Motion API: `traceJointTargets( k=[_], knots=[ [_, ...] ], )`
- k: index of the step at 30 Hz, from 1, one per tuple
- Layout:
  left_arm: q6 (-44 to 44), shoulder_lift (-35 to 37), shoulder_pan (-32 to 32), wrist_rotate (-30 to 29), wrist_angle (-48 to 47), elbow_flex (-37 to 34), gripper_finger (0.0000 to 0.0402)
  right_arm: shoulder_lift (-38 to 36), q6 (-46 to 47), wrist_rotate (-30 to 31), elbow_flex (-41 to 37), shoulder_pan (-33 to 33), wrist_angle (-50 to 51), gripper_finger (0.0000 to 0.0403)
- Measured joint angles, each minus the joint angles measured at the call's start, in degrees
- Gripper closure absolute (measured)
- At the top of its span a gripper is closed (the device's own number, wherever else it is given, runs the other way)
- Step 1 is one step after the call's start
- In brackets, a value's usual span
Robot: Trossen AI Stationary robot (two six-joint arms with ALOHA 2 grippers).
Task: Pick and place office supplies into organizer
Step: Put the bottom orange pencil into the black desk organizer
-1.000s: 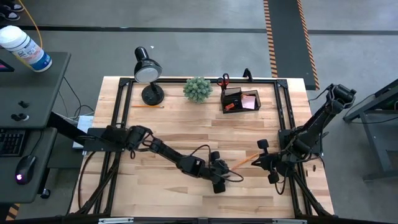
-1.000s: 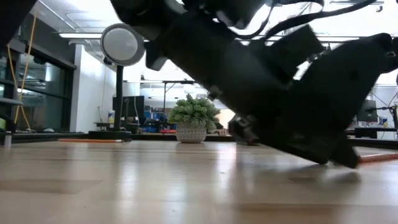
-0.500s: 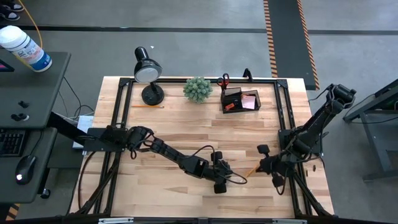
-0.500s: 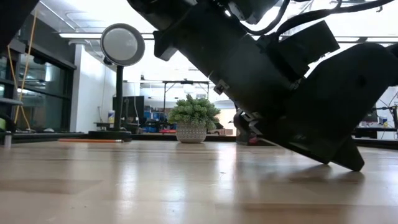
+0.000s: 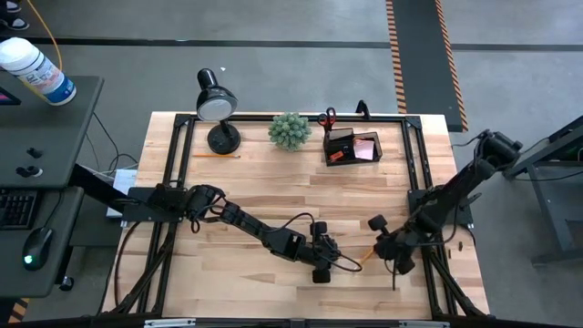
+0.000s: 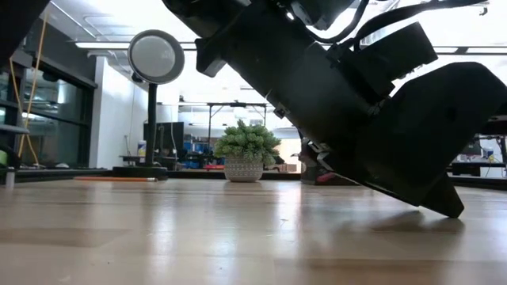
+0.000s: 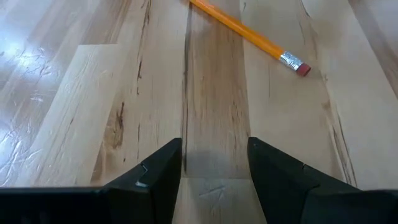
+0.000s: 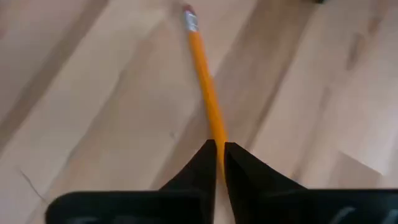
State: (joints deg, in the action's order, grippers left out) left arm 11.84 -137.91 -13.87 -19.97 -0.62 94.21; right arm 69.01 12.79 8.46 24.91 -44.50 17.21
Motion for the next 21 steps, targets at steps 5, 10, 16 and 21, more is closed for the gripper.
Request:
traceJointTargets(
  k=[5, 10, 16, 21],
  knots=[
    [-0.6, 0.0, 0.0, 0.0, -0.4, 0.0, 0.0231, 3.0, -5.3, -6.1, 0.3, 3.1, -11.1, 0.0341],
    [-1.0, 0.1, 0.0, -0.2, -2.0, 0.1, 0.0231, 5.3, -10.7, -6.6, 3.1, 4.5, -12.4, 0.0312],
    [-1.0, 0.2, 0.0, -0.3, -4.1, 0.1, 0.0231, 12.3, -14.7, -6.6, 6.0, 4.8, -12.4, 0.0298],
    [-1.0, 0.4, 0.0, -0.4, -7.1, 0.1, 0.0231, 17.4, -15.9, -7.4, 9.3, 4.8, -12.3, 0.0304]
  ],
)
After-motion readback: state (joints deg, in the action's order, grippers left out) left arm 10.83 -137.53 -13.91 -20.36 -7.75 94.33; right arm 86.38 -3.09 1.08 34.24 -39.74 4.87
